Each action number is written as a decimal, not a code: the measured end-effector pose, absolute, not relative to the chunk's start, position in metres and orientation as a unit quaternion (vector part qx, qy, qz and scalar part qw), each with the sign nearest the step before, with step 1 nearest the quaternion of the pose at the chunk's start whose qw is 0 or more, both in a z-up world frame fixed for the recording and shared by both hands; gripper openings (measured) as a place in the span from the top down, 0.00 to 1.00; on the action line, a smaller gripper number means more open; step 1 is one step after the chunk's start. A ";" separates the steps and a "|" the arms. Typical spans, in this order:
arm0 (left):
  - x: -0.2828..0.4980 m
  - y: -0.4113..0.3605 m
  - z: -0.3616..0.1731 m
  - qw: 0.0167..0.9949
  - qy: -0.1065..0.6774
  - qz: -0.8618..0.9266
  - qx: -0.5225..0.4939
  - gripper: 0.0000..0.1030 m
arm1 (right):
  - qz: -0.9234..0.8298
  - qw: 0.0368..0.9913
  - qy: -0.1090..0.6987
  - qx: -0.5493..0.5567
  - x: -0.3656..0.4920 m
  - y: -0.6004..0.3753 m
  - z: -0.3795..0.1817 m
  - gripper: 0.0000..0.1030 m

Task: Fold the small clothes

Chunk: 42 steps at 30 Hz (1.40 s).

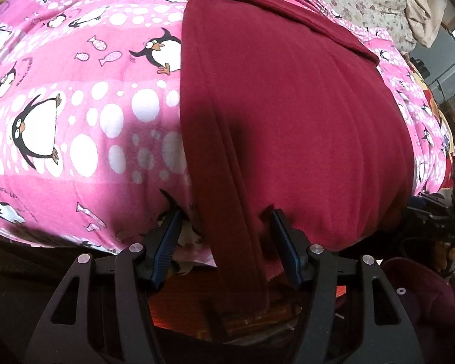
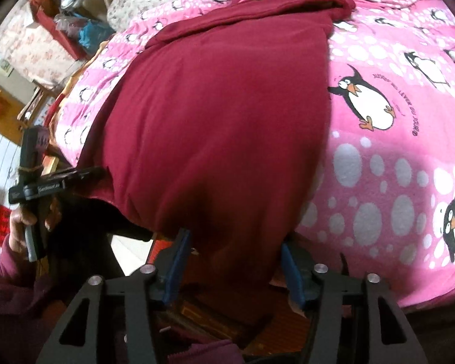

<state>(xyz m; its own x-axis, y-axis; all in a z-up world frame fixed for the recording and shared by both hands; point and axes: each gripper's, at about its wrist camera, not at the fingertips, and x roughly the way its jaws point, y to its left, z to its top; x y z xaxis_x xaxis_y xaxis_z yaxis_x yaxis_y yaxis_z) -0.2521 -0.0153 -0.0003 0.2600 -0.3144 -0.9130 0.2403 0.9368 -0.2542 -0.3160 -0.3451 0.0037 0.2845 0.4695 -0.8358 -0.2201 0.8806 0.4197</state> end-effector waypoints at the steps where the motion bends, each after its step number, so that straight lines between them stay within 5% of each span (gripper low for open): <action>1: -0.251 -0.017 -0.001 0.793 0.583 -0.174 -0.032 0.42 | 0.225 0.791 0.557 0.113 -0.316 -0.344 0.003 0.50; 11: -0.247 -0.029 -0.005 0.793 0.584 -0.171 -0.022 0.38 | 0.232 0.774 0.579 0.107 -0.313 -0.331 -0.014 0.47; 16: -0.246 -0.031 -0.005 0.793 0.583 -0.175 -0.020 0.38 | 0.228 0.786 0.565 0.100 -0.315 -0.330 -0.011 0.70; 20: -0.250 -0.024 -0.001 0.796 0.580 -0.171 -0.022 0.72 | 0.244 0.792 0.549 0.104 -0.315 -0.331 -0.001 0.82; 23: -0.250 -0.017 0.011 0.797 0.574 -0.185 -0.040 0.87 | 0.263 0.797 0.532 0.115 -0.314 -0.329 0.012 0.84; 42: -0.152 0.006 0.110 0.871 0.437 -0.182 -0.130 0.92 | 0.247 0.869 0.382 0.195 -0.216 -0.378 0.111 0.85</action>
<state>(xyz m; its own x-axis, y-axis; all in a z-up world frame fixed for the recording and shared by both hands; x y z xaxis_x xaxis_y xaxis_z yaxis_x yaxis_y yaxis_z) -0.1523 0.0060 0.1101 0.5510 -0.4317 -0.7141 0.2039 0.8995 -0.3865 -0.2163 -0.3781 0.1111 0.5862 0.5781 -0.5677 -0.2799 0.8020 0.5277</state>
